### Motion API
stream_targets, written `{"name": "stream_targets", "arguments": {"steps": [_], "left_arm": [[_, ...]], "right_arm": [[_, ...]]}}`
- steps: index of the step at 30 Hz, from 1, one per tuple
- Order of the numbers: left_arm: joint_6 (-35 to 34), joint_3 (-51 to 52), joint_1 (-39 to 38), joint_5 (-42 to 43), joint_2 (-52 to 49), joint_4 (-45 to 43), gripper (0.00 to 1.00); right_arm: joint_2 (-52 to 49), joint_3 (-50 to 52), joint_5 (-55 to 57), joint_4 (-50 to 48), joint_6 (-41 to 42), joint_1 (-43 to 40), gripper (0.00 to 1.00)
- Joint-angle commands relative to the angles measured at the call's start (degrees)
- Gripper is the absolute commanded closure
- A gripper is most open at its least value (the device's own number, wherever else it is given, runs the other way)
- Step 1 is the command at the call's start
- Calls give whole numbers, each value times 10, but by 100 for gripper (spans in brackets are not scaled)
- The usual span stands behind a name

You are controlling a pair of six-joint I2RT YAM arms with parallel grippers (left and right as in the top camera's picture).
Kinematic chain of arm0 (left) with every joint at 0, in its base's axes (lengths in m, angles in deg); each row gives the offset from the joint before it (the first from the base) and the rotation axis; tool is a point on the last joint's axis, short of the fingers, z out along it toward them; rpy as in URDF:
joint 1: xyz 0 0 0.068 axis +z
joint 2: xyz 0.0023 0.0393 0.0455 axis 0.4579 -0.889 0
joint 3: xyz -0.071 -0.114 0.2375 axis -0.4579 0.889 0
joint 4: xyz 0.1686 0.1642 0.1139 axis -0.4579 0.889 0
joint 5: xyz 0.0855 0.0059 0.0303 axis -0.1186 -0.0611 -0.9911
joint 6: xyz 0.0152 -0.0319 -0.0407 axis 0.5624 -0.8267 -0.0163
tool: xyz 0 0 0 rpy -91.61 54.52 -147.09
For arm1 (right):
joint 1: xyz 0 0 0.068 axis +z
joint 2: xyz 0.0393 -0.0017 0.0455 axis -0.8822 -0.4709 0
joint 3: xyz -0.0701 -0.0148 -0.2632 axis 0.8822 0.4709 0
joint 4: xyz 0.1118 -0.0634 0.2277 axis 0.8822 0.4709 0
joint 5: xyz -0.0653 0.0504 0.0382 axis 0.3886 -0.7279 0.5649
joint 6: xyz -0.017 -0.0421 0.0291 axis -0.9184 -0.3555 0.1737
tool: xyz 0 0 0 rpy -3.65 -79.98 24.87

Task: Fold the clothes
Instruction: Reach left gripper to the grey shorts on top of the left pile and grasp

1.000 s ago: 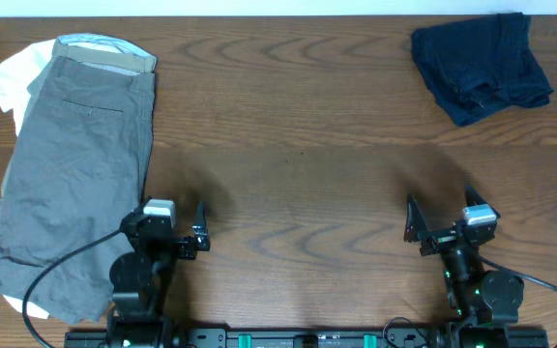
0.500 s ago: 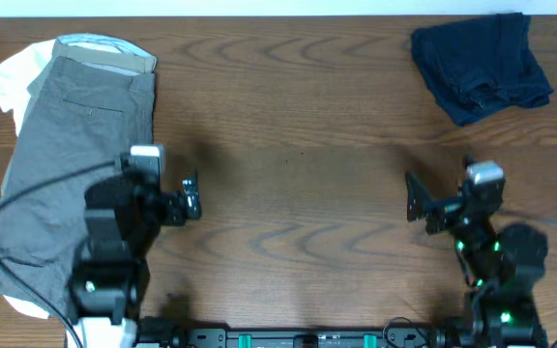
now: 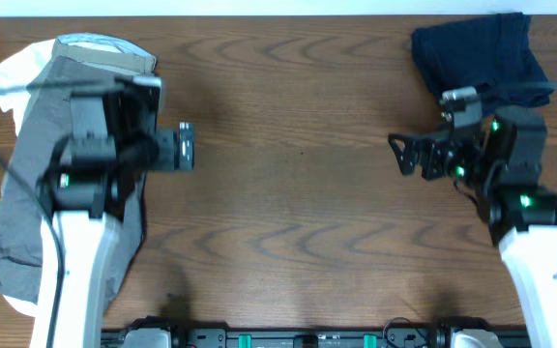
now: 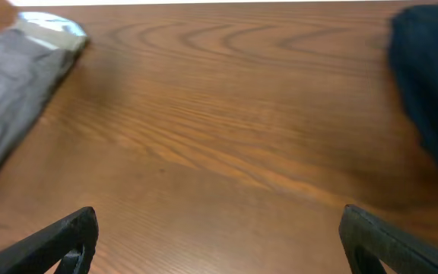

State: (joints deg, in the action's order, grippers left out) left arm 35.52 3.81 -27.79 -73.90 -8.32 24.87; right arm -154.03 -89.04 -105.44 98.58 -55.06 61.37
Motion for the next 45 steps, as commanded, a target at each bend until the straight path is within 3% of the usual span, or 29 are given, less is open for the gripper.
{"name": "stream_targets", "arguments": {"steps": [1,10,14,21,45], "left_arm": [[15,-43,20,10,-78,-9,2],[34,-57,33,-3,-212,-129,2],[-13,-57,41,-86,-252,-192,0],[-10,-57,41,-217,-314,-229,3],[5,-57,45,-257,-457,-319,7]], "right_arm": [[-41,-25,-81,-9,-13,-5,1],[-75,-24,-91,-29,-13,-6,1],[-75,-24,-91,-24,-13,-6,1],[-75,-23,-90,-12,-13,-6,1],[-77,-23,-69,-6,-13,-6,1]]}}
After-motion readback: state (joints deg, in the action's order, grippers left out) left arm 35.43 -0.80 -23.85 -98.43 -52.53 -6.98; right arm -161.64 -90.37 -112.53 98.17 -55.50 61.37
